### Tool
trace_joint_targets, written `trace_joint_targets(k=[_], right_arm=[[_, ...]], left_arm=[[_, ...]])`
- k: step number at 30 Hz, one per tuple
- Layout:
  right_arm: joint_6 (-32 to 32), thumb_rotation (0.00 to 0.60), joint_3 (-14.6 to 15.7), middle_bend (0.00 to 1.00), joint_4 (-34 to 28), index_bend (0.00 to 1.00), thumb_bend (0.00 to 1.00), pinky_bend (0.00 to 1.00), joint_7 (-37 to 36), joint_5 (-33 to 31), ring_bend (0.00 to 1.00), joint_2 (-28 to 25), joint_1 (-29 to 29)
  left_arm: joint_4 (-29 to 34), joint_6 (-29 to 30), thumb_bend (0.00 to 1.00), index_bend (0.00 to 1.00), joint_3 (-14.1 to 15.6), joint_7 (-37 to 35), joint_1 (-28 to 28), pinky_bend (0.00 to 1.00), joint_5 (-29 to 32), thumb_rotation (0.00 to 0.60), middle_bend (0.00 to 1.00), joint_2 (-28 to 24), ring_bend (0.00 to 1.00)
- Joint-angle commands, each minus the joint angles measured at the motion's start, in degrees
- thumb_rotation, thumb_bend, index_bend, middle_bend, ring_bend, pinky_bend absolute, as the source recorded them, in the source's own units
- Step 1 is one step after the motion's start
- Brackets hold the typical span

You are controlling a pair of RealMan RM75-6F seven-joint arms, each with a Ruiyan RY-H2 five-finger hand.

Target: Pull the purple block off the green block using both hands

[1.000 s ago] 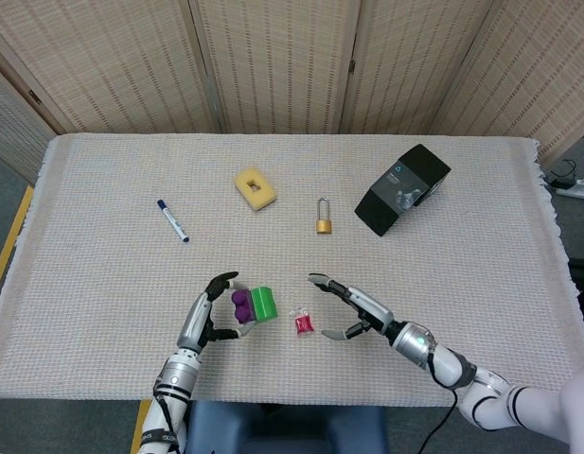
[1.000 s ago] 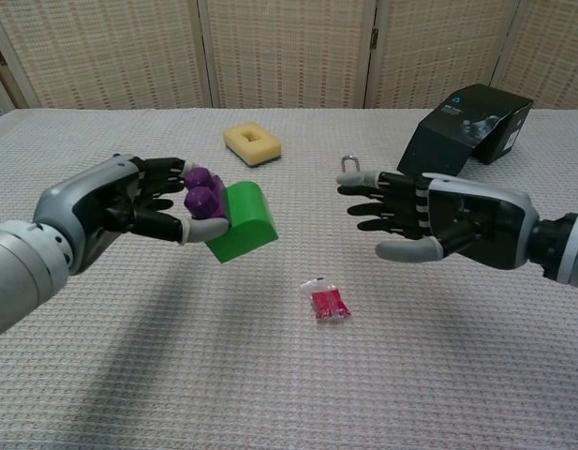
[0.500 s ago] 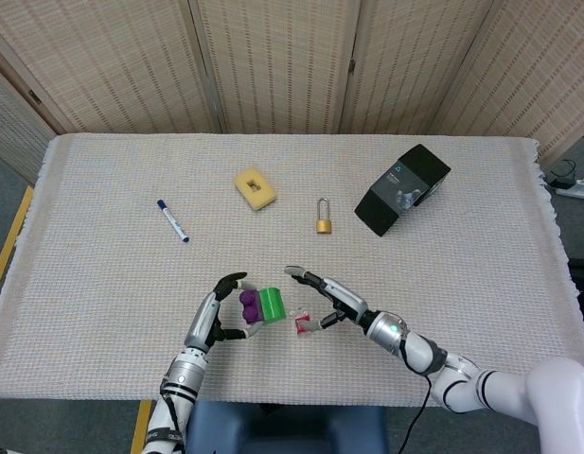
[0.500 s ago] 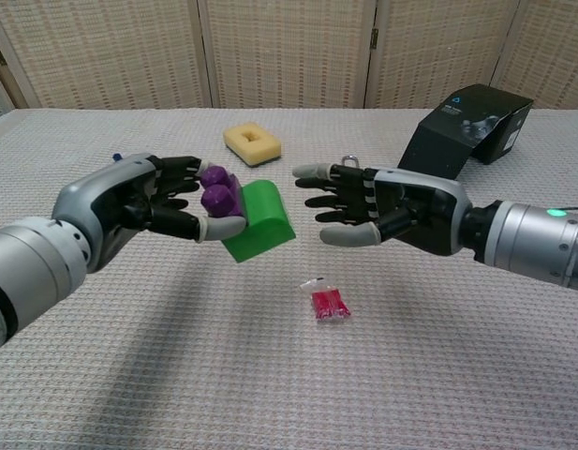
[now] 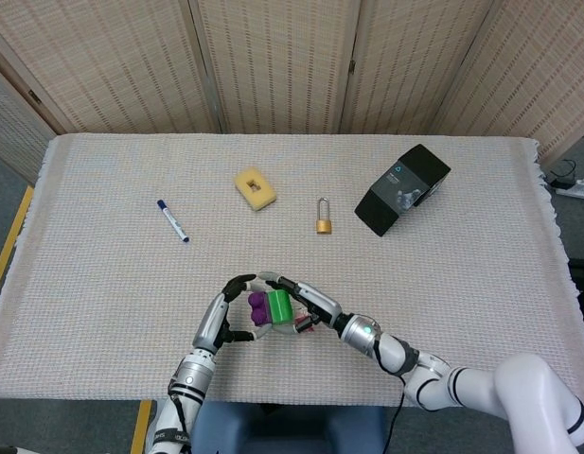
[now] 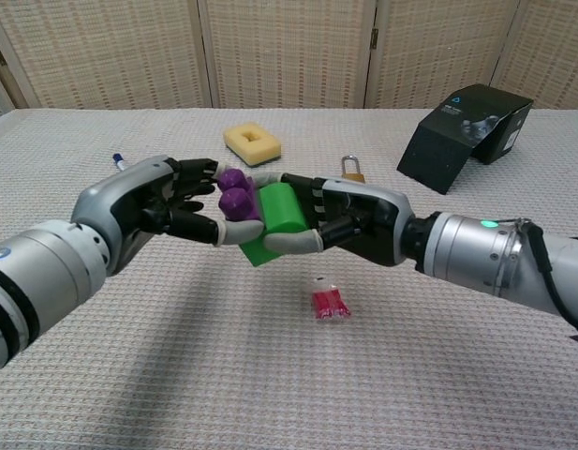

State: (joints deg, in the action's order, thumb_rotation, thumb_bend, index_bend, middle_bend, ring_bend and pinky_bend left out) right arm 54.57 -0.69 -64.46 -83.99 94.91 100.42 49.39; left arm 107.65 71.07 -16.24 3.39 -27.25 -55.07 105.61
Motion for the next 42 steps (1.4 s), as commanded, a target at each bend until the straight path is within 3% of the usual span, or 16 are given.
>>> trace_joint_targets(k=[1,8,15,20,32,42], right_arm=[[-0.1,0.600,-0.3,0.00,0.0,0.12,0.33,0.00,0.7,-0.8,0.00,0.6,0.1],[-0.1,0.600,-1.6,0.01,0.2,0.41,0.33,0.00,3.6,-4.0,0.00,1.8,-0.7],[0.4,0.600,-3.4,0.18,-0.8,0.82,0.33,0.00,7.2,-7.1,0.10,2.8,-2.0],[0.6,0.600,-4.5,0.26,-1.7,0.97,0.33,0.00,9.9,-8.5,0.16,3.0,-2.8],[0.3,0.600,-4.9,0.30,-3.2,1.00,0.33,0.00,11.2,-8.6,0.19,2.9,-3.4],[1.0,0.600,-4.4,0.30,-3.0,1.00,0.33,0.00,10.6,-8.1,0.19,2.5,-4.6]], left_arm=[[0.2,0.2,0.55,0.84,0.0,0.0,0.0,0.00,-0.2,0.600,0.18,0.1,0.00],[0.1,-0.1,0.55,0.84,0.3,-0.1,0.1,0.00,-0.1,0.600,0.18,0.4,0.00],[0.1,-0.1,0.55,0.84,0.2,-0.3,0.2,0.00,-0.1,0.600,0.18,0.4,0.00],[0.3,-0.2,0.55,0.84,0.2,-0.5,0.4,0.00,-0.2,0.600,0.19,0.2,0.00],[-0.6,-0.1,0.55,0.84,0.3,-1.0,0.5,0.00,-1.4,0.600,0.19,0.3,0.00],[-4.0,1.0,0.55,0.84,0.5,-4.0,0.8,0.00,-7.0,0.600,0.21,0.9,0.00]])
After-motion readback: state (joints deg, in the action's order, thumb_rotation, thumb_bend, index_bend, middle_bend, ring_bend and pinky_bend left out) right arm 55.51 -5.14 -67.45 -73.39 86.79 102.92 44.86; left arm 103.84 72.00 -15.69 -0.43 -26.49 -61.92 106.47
